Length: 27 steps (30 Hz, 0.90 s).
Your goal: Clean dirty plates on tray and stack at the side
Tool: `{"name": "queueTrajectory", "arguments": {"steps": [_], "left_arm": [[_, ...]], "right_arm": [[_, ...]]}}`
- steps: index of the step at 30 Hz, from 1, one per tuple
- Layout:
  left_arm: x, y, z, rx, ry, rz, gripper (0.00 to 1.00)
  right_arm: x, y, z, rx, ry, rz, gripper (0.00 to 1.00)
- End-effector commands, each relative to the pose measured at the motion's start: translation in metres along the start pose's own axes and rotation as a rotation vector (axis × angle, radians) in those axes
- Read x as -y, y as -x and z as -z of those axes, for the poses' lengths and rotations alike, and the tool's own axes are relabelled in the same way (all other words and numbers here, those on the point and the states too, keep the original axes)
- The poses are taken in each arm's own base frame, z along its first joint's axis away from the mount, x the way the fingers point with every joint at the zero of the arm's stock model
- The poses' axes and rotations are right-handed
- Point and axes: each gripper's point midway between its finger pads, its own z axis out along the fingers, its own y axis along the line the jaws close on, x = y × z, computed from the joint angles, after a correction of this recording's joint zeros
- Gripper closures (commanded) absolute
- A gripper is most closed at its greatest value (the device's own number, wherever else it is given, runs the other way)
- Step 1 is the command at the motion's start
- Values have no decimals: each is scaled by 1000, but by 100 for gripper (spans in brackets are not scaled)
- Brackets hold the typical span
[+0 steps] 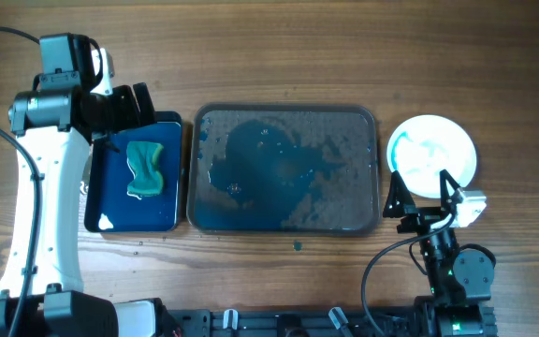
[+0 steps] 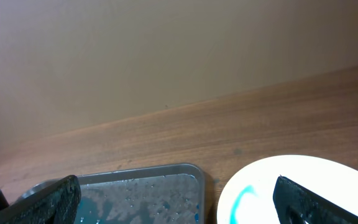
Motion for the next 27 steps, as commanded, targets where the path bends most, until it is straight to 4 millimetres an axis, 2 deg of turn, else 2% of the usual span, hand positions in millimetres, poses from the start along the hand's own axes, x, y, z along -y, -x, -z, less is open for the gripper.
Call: {"name": "queueTrajectory", "arguments": {"steps": [1, 4, 7, 9, 10, 13, 16, 20, 23, 27], "left_arm": [[0, 5, 15, 48, -5, -10, 0], [7, 8, 54, 179, -36, -22, 0], [13, 18, 92, 439, -91, -34, 0], [14, 9, 109, 611, -131, -43, 0], [14, -7, 112, 713, -162, -51, 0], [14, -33, 104, 816, -203, -67, 0], [10, -62, 82, 893, -226, -72, 0], [9, -89, 67, 1055, -263, -90, 0], [8, -102, 58, 1102, -271, -91, 0], [1, -108, 49, 1128, -243, -71, 0]], "right_arm": [[0, 1, 0, 7, -5, -8, 0], [0, 1, 0, 7, -4, -8, 0], [0, 1, 0, 7, -4, -8, 0], [0, 1, 0, 7, -4, -8, 0], [0, 1, 0, 7, -4, -8, 0], [0, 1, 0, 7, -5, -8, 0], [0, 1, 0, 7, -4, -8, 0], [0, 1, 0, 7, -4, -7, 0], [0, 1, 0, 7, -4, -8, 0], [0, 1, 0, 7, -4, -8, 0]]}}
